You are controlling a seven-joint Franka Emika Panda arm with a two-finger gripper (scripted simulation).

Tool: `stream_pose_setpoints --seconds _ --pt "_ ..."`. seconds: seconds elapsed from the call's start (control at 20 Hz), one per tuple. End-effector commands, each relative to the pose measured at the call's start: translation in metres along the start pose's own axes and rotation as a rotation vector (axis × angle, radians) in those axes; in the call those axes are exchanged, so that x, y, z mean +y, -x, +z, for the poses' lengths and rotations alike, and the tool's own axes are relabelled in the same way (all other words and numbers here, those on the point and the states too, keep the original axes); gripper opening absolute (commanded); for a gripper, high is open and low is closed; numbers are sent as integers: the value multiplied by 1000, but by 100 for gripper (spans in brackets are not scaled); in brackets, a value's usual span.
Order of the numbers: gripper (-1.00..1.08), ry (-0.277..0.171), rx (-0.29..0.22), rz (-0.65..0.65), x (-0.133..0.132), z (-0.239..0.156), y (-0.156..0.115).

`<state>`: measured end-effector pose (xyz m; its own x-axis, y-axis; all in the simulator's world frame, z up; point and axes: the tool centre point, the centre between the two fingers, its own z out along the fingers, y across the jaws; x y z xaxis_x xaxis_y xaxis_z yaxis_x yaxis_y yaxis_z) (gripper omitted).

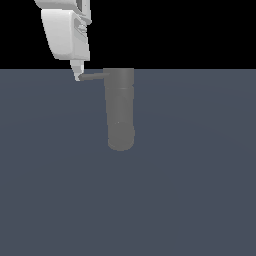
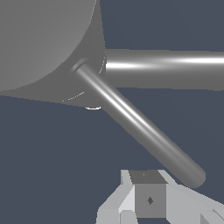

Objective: Turn on the faucet by rotating a designated handle.

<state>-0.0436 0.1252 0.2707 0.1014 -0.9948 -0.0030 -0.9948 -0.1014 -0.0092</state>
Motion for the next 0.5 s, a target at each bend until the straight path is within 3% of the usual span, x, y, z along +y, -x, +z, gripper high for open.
stream_pose_setpoints --seconds 0.0,0.45 --pt "-100 6 3 21 8 0 -20" --pt "-100 8 3 23 33 -1 -45"
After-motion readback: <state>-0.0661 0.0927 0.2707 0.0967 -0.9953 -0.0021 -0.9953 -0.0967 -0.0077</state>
